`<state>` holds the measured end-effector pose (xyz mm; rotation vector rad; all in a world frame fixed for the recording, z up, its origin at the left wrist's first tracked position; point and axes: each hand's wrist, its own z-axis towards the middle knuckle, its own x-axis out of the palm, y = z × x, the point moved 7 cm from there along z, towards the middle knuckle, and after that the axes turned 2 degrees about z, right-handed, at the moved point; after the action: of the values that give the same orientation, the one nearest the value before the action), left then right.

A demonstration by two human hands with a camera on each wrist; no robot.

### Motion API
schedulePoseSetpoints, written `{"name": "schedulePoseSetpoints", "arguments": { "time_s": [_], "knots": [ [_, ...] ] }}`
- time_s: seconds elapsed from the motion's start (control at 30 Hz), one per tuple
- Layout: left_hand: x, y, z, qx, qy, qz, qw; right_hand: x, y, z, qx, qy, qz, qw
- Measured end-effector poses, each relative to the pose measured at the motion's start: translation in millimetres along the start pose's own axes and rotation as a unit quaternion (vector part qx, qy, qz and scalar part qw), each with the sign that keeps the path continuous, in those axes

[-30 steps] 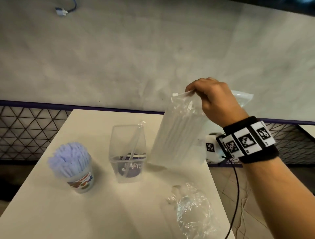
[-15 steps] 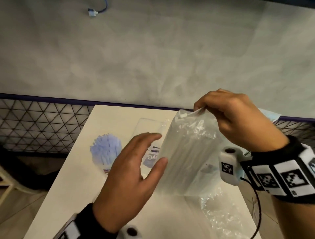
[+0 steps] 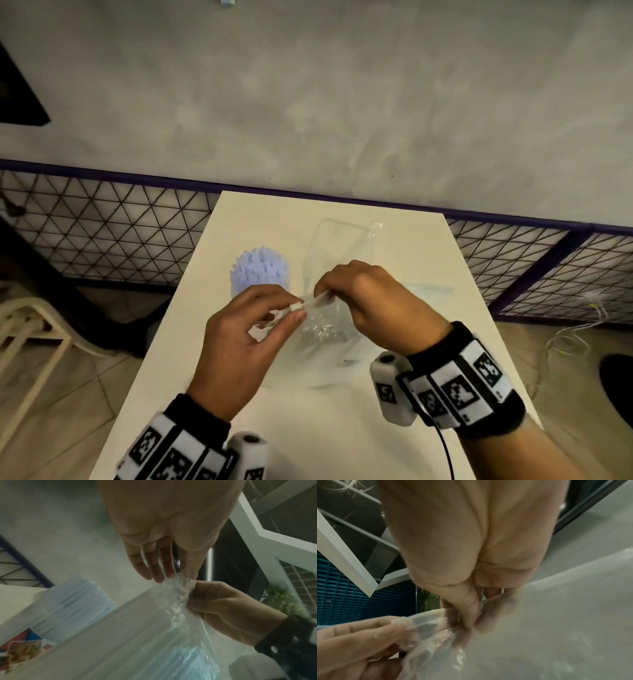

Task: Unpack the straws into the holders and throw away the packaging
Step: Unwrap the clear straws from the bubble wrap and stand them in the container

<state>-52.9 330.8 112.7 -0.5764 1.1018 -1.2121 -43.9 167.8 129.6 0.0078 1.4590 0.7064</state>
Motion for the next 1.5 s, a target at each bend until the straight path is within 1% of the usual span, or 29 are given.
{"name": "schedulePoseSetpoints", "arguments": {
  "time_s": [0.07,0.13,0.2,0.33,0.53,0.63,0.73,0.83,0.93,1.03,1.27,1.4,1.43,1.5],
  "knots": [
    [-12.2,8.7,-1.4,-0.018,-0.025,-0.007,0.999,4.2,6.7,4.6,0.0,-0.004,0.023,1.0],
    [-25.1,19.9,-0.1,-0.053,-0.059,-0.008,0.997,4.8,16.0,8.2,-0.001,-0.017,0.043,0.999],
    [-33.0,28.4,2.1,-0.077,-0.071,-0.019,0.994,4.6,28.8,12.1,-0.017,-0.043,0.055,0.997],
    [-37.4,31.9,4.4,-0.069,-0.035,-0.026,0.997,10.6,51.2,22.3,-0.06,-0.09,0.078,0.991],
    [-41.4,31.9,7.7,-0.07,-0.013,-0.033,0.997,14.8,55.6,23.4,-0.048,-0.126,0.118,0.984],
    [-40.6,25.6,9.7,-0.059,0.0,-0.031,0.998,14.6,53.8,22.1,-0.058,-0.143,0.089,0.984],
    [-43.8,27.5,11.0,-0.065,-0.01,-0.024,0.998,6.1,33.4,14.9,-0.046,-0.159,0.052,0.985],
    [-55.7,37.7,9.5,-0.087,-0.05,-0.011,0.995,-15.0,-9.6,-2.6,-0.006,-0.184,0.011,0.983],
    [-58.2,36.8,7.7,-0.089,-0.06,0.006,0.994,-35.6,-45.4,-22.8,0.035,-0.199,-0.012,0.979],
    [-54.7,31.5,7.9,-0.088,-0.067,0.011,0.994,-45.1,-62.0,-34.8,0.044,-0.203,-0.018,0.978],
    [-65.9,42.8,5.4,-0.113,-0.094,0.043,0.988,-66.4,-92.6,-56.1,0.075,-0.222,-0.037,0.971],
    [-65.5,42.0,5.2,-0.121,-0.108,0.06,0.985,-61.8,-90.9,-55.5,0.086,-0.222,-0.012,0.971],
    [-64.6,40.5,4.8,-0.123,-0.108,0.065,0.984,-59.8,-90.6,-54.9,0.095,-0.224,0.013,0.97],
    [-59.3,34.3,3.9,-0.126,-0.097,0.07,0.985,-55.8,-92.5,-53.8,0.139,-0.216,0.097,0.962]
  ]
}}
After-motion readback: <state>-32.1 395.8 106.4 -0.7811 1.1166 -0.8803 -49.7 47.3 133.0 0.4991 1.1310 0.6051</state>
